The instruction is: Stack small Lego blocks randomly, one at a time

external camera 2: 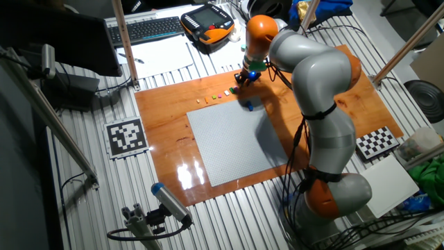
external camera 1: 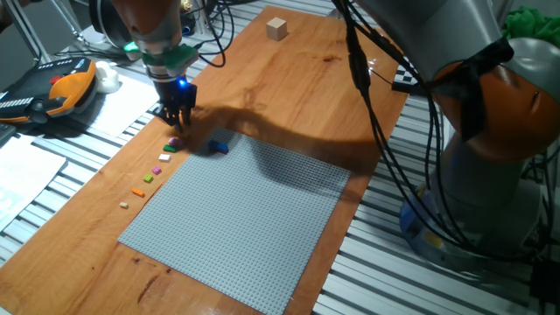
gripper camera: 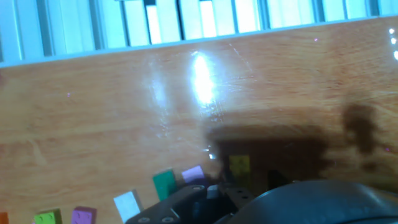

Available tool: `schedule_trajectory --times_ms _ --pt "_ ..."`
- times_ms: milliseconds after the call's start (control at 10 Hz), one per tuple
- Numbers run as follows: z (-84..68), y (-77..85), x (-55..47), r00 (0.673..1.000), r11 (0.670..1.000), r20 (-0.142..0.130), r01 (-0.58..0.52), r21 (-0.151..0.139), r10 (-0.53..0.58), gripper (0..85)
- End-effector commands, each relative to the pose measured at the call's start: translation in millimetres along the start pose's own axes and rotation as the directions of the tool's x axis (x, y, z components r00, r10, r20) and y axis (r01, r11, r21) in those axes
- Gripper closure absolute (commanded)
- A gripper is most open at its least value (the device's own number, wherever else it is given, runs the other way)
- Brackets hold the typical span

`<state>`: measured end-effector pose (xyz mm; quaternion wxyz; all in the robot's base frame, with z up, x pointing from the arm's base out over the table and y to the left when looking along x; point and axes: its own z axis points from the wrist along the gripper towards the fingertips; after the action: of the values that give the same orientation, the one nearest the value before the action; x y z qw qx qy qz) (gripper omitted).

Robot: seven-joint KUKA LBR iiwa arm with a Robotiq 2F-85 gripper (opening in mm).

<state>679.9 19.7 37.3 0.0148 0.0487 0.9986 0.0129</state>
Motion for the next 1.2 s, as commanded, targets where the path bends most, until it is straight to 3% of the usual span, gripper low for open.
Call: schedule_trajectory --times_ms 0,200,900,1000,1100 --pt "1.9 1.5 -1.7 1.000 1.000 0.004 0.003 0.002 -0.003 51.0" --pt "5.2 1.1 -6.1 1.000 1.000 0.006 0.023 0.010 -0.023 51.0" --pt "8.4 -0.1 -4.8 0.999 0.999 0.005 0.037 0.030 -0.037 51.0" --pt "10.4 -0.5 -3.7 0.999 0.999 0.005 0.039 0.032 -0.039 68.0" --pt "12.0 -1.5 -3.3 0.999 0.999 0.005 0.042 0.030 -0.042 68.0"
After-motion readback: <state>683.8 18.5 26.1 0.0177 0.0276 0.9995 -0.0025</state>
